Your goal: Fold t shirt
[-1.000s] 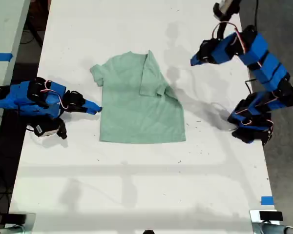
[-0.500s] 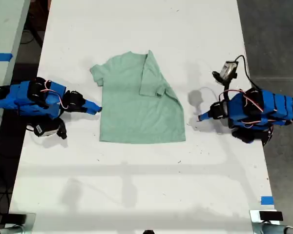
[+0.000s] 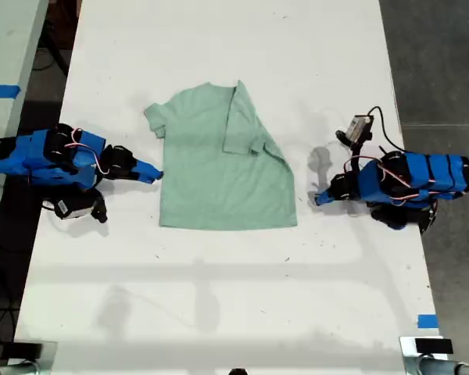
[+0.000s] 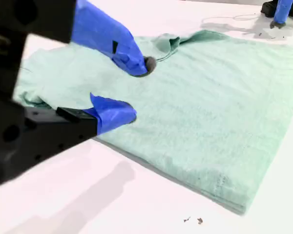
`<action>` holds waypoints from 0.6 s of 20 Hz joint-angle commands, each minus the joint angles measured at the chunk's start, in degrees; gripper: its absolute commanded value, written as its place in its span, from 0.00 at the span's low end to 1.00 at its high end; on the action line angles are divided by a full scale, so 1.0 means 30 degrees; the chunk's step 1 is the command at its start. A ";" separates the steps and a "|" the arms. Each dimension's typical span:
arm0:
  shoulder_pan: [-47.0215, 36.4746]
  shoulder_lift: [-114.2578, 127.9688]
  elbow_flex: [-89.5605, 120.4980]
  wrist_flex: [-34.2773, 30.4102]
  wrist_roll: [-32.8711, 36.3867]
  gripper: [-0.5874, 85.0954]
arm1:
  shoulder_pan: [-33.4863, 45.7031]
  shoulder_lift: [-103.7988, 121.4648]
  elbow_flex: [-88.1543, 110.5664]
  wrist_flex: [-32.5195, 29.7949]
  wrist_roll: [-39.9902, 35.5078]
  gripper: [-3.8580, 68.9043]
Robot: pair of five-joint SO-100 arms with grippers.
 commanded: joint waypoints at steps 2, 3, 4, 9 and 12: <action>-0.0088 0.0146 0.0000 0.0029 0.0117 0.14 | 0.0205 0.0117 0.0820 -0.0264 0.0703 0.06; -0.0059 0.0146 0.0000 0.0029 0.0117 0.14 | 0.0410 0.0117 0.0879 -0.0176 0.1113 0.06; -0.0059 0.0146 0.0000 0.0029 0.0117 0.14 | 0.0703 0.0117 0.0908 -0.0117 0.1348 0.06; -0.0059 0.0146 0.0000 0.0029 0.0117 0.14 | 0.0820 0.0117 0.0908 -0.0117 0.1230 0.06; -0.0088 0.0146 0.0000 0.0029 0.0117 0.14 | 0.0703 0.0117 0.0908 -0.0117 0.0938 0.06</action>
